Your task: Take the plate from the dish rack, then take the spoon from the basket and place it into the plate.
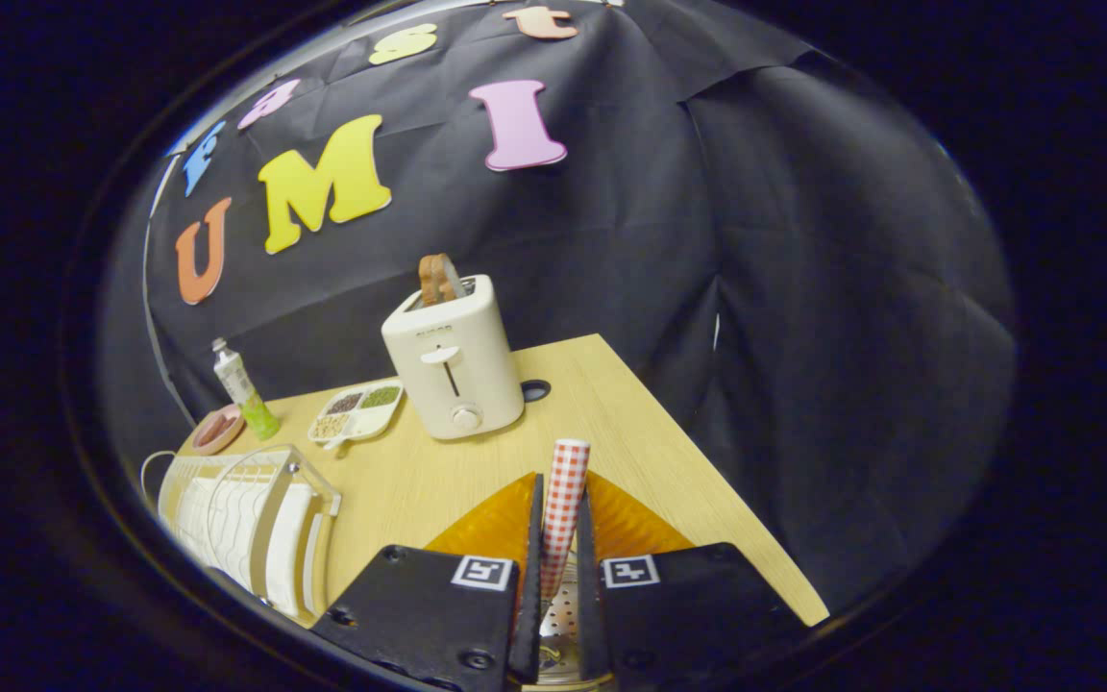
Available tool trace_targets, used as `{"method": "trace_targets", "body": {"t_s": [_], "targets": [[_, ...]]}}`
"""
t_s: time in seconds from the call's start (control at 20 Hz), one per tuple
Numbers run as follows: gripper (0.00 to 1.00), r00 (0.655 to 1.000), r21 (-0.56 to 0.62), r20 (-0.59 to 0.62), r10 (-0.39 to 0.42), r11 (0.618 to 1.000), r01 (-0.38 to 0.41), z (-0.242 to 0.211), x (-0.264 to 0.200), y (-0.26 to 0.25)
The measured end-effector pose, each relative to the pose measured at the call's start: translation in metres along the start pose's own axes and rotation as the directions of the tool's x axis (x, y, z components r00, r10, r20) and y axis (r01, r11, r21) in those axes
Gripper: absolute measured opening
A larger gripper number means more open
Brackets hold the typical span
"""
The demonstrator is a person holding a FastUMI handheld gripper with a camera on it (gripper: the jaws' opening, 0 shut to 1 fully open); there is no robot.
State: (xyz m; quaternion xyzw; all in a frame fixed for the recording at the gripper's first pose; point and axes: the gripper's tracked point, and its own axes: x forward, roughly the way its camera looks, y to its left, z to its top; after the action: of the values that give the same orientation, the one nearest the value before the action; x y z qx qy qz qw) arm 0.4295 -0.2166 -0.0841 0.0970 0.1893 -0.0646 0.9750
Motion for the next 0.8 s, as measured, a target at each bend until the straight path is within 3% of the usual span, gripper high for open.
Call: {"method": "trace_targets", "body": {"t_s": [0.35, 0.65, 0.8], "targets": [[0.17, 0.988, -0.081, 0.149, -0.038, 0.995, 0.050, 0.043, -0.051, 0.017], [0.17, 0.957, -0.095, 0.290, -0.015, 0.995, 0.045, 0.082, -0.123, 0.047], [0.17, 0.926, -0.105, 0.378, 0.005, 0.994, 0.038, 0.090, -0.170, 0.071]]}}
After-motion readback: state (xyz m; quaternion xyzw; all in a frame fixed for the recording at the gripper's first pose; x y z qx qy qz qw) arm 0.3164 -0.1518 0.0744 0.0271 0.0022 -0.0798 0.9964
